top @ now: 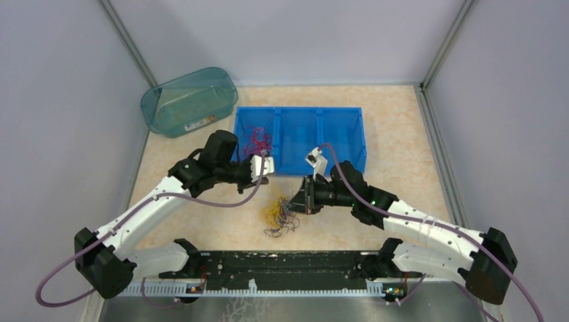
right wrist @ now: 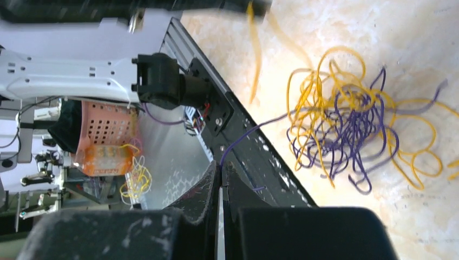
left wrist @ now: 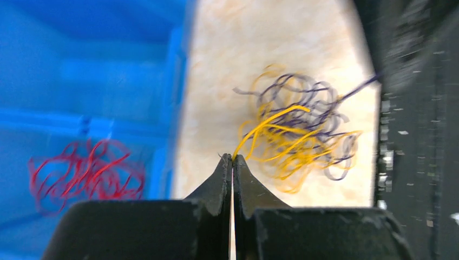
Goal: Untangle the cables
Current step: Adjust the cable at the center of the board.
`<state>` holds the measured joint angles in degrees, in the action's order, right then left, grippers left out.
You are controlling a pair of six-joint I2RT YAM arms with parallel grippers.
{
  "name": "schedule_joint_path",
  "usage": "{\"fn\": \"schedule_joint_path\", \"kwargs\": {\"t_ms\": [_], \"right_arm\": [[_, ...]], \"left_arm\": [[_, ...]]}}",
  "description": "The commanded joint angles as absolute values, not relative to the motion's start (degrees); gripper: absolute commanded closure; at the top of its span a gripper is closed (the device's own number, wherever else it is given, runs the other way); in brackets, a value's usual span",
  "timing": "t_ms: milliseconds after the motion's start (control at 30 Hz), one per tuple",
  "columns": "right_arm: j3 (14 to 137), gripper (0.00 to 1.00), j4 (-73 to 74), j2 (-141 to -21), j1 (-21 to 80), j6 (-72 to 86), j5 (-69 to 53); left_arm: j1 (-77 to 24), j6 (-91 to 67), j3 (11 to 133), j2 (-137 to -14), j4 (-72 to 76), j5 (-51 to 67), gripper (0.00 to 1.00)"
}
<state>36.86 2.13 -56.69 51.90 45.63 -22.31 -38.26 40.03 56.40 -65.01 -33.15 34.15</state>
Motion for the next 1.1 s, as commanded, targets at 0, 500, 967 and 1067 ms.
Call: {"fn": "schedule_joint_path", "kwargs": {"t_ms": [0, 500, 967, 1067], "right_arm": [[36.51, 1.00, 5.19, -50.62, 50.95, 45.09, -23.39], [48.31, 1.00, 9.24, -47.40, 47.29, 43.42, -27.25], [56.03, 1.00, -0.92, -54.64, 47.29, 46.52, -31.82], [56.16, 1.00, -1.81, -55.31, 47.31, 46.63, -31.56]], "left_arm": [[-37.28, 38.33, 54.19, -64.60, -29.25, 21.45, 1.00], [-37.31, 51.91, 54.76, -55.04, -42.41, 42.42, 0.01], [-38.78, 26.90, 60.27, -58.63, -24.46, 57.62, 0.23], [-39.51, 26.47, 59.93, -59.46, -24.17, 57.55, 0.38]]}}
